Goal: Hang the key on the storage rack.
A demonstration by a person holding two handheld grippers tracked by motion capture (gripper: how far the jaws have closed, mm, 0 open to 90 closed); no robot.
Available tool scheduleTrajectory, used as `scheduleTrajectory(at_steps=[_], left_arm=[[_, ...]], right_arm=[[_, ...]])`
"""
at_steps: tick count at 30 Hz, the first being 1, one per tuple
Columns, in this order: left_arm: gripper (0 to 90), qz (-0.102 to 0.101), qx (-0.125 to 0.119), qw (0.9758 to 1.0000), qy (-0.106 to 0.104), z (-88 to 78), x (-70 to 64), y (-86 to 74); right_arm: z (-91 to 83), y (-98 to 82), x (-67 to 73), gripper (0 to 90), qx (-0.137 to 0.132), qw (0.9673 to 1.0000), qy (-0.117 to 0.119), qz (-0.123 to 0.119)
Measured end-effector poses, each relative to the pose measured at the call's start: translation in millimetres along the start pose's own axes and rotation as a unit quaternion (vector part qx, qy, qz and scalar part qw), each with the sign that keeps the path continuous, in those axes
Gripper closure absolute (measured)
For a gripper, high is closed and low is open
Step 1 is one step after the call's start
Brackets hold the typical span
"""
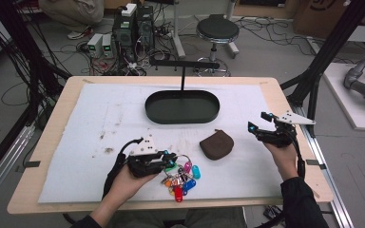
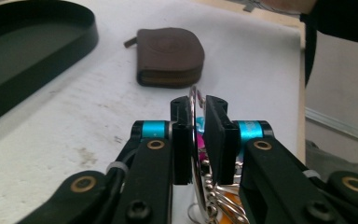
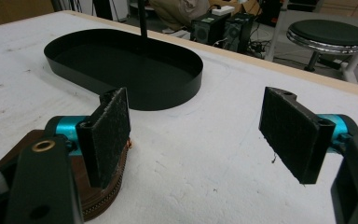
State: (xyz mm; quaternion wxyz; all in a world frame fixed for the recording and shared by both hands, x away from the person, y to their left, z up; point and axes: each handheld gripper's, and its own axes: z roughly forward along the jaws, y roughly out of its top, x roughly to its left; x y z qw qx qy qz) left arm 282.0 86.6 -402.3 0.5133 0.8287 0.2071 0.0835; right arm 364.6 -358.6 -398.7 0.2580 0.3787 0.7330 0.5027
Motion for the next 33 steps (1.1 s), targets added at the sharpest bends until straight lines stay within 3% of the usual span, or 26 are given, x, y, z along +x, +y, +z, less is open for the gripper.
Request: scheduleTrajectory(at_steps=[6,14,21,33], left_arm=[[82.9,-0.003,0.017,0.9998,-0.011,1.3,-3.3,-3.2],[86.0,-0.017,0.013,0.9997,-0.014,-4.1,2.8,-3.5],[86.4,-0.004,0.006,0.9998,-0.020,-7.3,1.2,3.1],[86.4,0.004,-0.030,0.9995,0.006,-29.5,13.8,26.2]], right_arm=[[-0.4,-0.3,-0.8,25.2,0.000,1.0000,-0.002,0.000],[-1.1,-0.9,-2.5,25.2,0.001,1.0000,-0.003,0.002],[-0.9,-1.3,-3.1,25.2,0.002,1.0000,-0.004,0.005],[0.5,-1.1,-1.9,25.2,0.003,1.0000,-0.004,0.003]])
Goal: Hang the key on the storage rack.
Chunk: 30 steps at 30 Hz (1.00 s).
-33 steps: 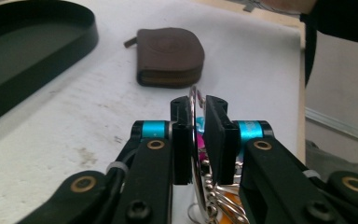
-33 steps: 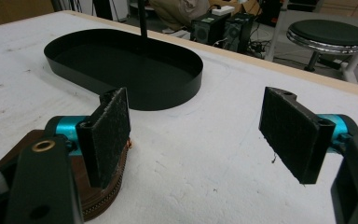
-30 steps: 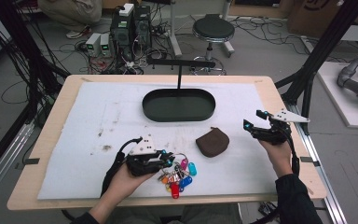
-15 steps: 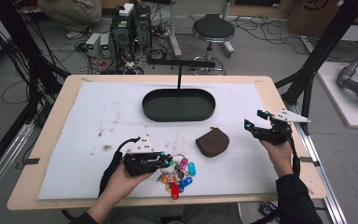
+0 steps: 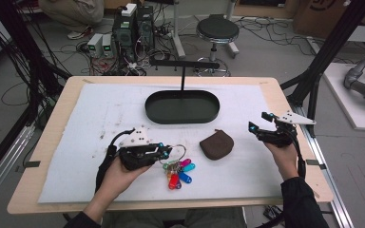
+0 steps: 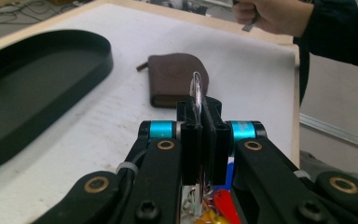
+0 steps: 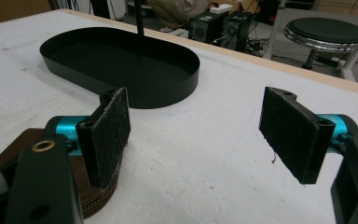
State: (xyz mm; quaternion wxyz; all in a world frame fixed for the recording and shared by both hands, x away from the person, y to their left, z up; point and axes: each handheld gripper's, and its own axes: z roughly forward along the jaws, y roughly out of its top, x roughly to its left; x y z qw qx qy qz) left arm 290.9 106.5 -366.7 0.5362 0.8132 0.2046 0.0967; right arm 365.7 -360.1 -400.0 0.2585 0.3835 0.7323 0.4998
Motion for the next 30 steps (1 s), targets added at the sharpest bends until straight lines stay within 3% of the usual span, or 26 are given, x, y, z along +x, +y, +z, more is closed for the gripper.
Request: scheduleTrajectory(at_steps=[7,13,23,30], left_arm=[[86.4,0.002,-0.023,0.9995,0.022,-11.9,16.7,18.8],[86.4,0.007,-0.030,0.9987,0.041,-18.6,37.1,36.1],[86.4,-0.003,-0.044,0.9963,0.074,-22.2,68.5,61.8],[86.4,0.005,-0.048,0.9947,0.091,-21.2,88.7,81.5]], right_arm=[[2.0,-0.1,0.9,25.3,0.002,1.0000,0.000,-0.003],[3.5,0.0,0.7,25.5,0.001,1.0000,0.000,-0.005],[3.9,-0.4,-0.4,25.5,0.001,1.0000,-0.001,0.000],[3.6,-0.5,-1.1,25.5,-0.001,1.0000,-0.002,0.000]])
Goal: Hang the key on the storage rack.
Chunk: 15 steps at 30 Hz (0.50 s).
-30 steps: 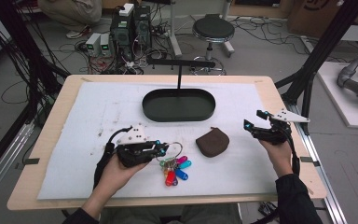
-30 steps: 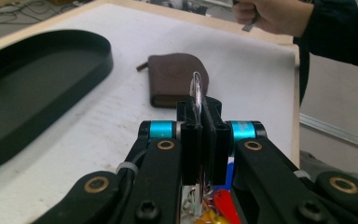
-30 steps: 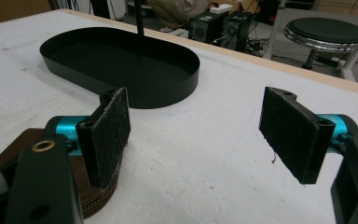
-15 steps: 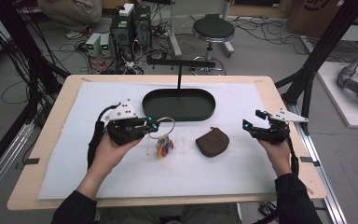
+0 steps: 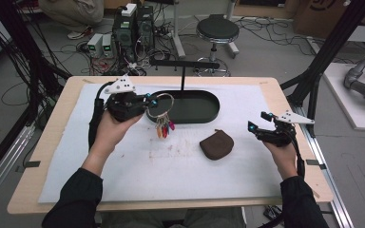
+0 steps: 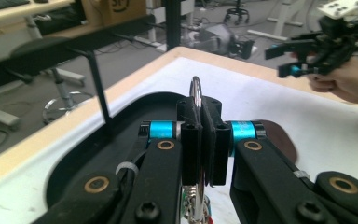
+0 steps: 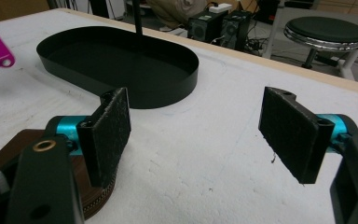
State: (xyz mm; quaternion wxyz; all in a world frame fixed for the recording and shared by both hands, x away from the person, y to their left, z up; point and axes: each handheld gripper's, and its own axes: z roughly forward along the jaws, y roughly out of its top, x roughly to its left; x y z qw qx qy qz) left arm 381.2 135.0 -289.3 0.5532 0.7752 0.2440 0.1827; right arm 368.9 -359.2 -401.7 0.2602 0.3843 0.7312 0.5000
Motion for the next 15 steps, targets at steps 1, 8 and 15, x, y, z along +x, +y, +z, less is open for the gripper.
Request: scheduleTrajectory(at_steps=[1,8,15], left_arm=[[86.4,0.002,0.002,1.0000,0.004,0.8,2.9,2.5],[86.4,0.003,-0.004,0.9997,0.023,6.7,24.3,16.7],[86.5,0.005,-0.007,0.9994,0.032,19.2,37.8,25.3]], right_arm=[[-0.2,0.0,0.0,25.5,0.001,1.0000,0.000,0.000],[-0.5,-0.1,-0.7,25.5,0.000,1.0000,0.001,0.002],[-0.1,-0.4,-2.1,25.5,-0.001,1.0000,0.001,0.001]])
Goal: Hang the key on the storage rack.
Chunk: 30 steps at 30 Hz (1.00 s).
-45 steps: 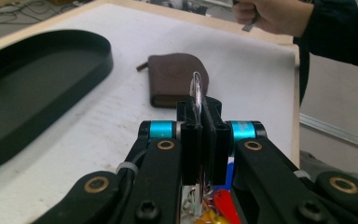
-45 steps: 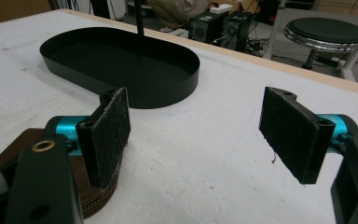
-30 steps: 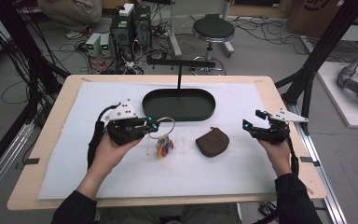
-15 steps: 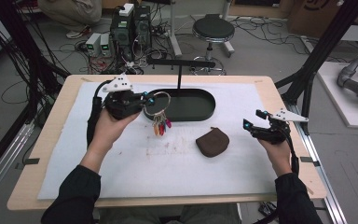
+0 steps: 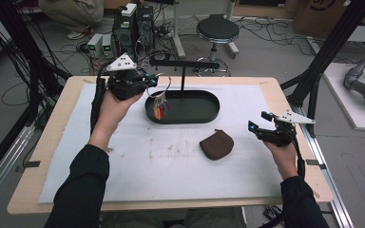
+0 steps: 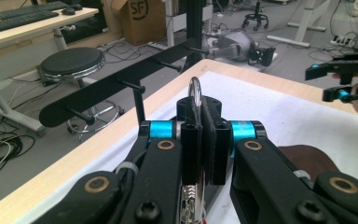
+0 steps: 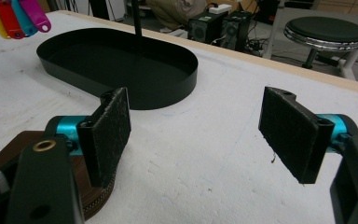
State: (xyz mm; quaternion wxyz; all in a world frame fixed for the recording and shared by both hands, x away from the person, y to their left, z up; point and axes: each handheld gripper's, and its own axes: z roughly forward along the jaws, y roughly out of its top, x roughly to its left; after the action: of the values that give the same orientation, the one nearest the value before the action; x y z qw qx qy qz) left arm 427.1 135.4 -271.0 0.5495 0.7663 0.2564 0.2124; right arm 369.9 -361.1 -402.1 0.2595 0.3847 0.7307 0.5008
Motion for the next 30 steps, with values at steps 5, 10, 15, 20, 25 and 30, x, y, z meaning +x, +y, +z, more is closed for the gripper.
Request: scheduleTrajectory(at_steps=[5,10,15,20,25,30], left_arm=[[86.5,-0.008,0.006,0.9999,0.006,11.4,9.8,-2.7],[86.4,-0.013,0.014,0.9996,0.019,18.6,19.6,-2.1],[86.4,-0.020,0.011,0.9990,0.037,24.8,30.8,-2.1],[86.5,-0.030,0.010,0.9984,0.046,29.7,39.3,-7.0],[86.5,-0.033,0.011,0.9979,0.056,33.9,46.1,-11.8],[86.4,-0.036,0.008,0.9972,0.065,37.8,52.8,-16.3]], right_arm=[[-0.2,0.2,0.2,25.5,-0.002,1.0000,0.001,0.000],[-0.9,0.2,-0.8,25.5,-0.004,1.0000,0.000,0.002],[-1.2,0.2,-0.7,25.5,-0.004,1.0000,0.000,0.005],[-1.0,0.1,-0.8,25.5,-0.004,1.0000,0.001,0.004],[-0.1,-0.2,-1.1,25.5,-0.003,1.0000,0.001,0.006],[0.8,-0.3,-0.6,25.5,-0.002,1.0000,0.001,0.003]])
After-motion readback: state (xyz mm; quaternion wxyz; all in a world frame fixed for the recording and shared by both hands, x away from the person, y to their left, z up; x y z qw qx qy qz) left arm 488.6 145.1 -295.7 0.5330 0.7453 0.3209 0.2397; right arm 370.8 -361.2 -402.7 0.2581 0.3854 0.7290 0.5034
